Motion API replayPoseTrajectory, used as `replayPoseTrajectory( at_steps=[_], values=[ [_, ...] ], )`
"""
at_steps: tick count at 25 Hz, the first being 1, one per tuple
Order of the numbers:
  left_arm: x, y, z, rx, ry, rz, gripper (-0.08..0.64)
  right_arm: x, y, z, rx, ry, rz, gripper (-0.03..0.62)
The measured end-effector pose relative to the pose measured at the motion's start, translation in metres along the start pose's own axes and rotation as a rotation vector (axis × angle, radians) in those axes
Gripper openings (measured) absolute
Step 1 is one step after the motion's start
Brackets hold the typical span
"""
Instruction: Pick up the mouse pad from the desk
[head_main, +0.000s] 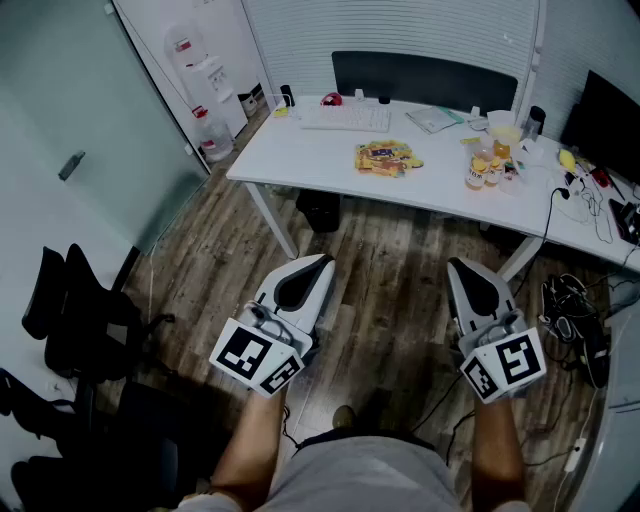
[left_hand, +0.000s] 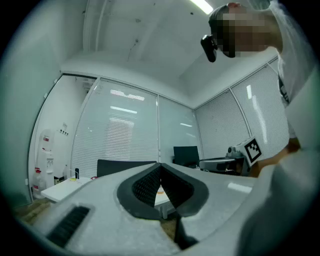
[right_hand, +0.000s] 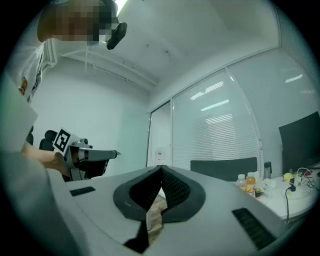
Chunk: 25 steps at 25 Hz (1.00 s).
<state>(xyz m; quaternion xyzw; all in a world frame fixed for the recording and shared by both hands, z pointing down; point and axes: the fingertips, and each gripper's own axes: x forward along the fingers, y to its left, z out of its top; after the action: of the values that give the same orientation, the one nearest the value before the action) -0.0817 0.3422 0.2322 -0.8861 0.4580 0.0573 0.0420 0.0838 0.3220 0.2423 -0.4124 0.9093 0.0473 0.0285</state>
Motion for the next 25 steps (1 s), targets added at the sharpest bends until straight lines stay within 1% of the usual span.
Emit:
replayPoseTrajectory(
  at_steps=[7, 14, 19, 25],
  values=[
    [0.002, -0.005, -0.001, 0.001, 0.004, 0.007, 0.015, -0.004, -0.004, 0.000, -0.001, -0.001, 0.004, 0.011],
    [0.003, -0.007, -0.001, 0.009, 0.013, 0.032, 0.015, -0.003, -0.005, 0.001, 0.020, -0.014, 0.049, 0.012],
    [0.006, -0.010, -0.002, 0.016, 0.021, 0.054, 0.015, -0.008, -0.016, 0.001, 0.025, -0.013, 0.045, 0.012],
    [0.019, -0.019, -0.003, 0.032, 0.022, 0.075, 0.015, -0.014, -0.031, 0.003, 0.014, -0.023, 0.066, 0.012]
  ],
)
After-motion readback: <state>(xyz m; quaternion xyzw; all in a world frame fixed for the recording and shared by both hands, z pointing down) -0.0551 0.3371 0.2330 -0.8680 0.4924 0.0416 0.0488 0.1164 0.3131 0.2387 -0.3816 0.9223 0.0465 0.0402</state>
